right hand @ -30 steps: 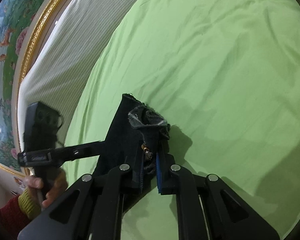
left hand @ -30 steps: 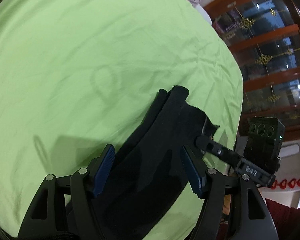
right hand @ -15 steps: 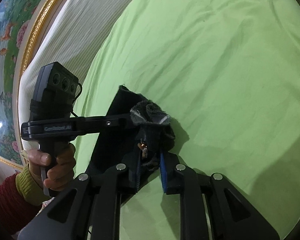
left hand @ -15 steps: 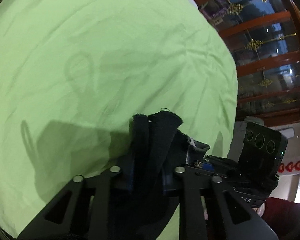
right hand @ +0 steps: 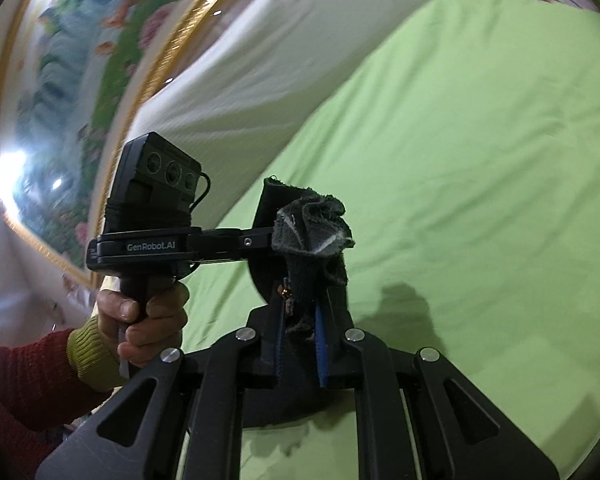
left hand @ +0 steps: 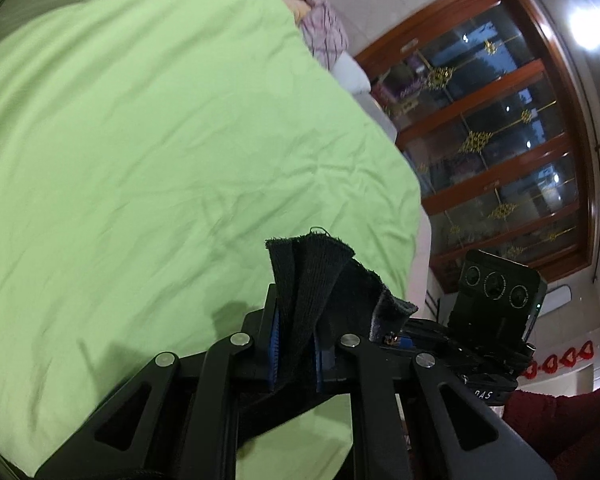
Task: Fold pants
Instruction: 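Lift the cuffs with both tools and fold them over toward the waistband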
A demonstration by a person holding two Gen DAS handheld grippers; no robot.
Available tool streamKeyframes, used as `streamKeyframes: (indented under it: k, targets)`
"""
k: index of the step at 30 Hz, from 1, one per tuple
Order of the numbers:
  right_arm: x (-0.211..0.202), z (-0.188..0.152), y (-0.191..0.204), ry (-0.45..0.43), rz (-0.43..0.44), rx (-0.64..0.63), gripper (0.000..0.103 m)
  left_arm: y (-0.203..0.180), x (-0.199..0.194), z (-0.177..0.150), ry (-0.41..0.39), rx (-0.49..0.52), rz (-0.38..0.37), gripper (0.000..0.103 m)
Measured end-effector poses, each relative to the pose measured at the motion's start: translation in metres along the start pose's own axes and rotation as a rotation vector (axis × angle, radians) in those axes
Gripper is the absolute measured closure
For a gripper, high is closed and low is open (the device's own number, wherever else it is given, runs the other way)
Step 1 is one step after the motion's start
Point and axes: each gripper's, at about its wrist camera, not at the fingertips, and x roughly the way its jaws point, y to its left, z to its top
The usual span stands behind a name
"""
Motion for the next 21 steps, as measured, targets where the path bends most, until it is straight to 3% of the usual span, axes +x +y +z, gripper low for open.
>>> streamKeyframes:
  k: [8, 21]
  targets:
    - [0.023, -0.015, 0.041, 0.092, 0.080, -0.088, 0.089, 0.005, -0.064, -0.051, -0.105, -0.022, 0.020, 0.092]
    - [0.102, -0.057, 0.077, 0.286, 0.074, -0.189, 0.089, 0.062, -0.088, -0.136, -0.198, -0.192, 0.100, 0.091]
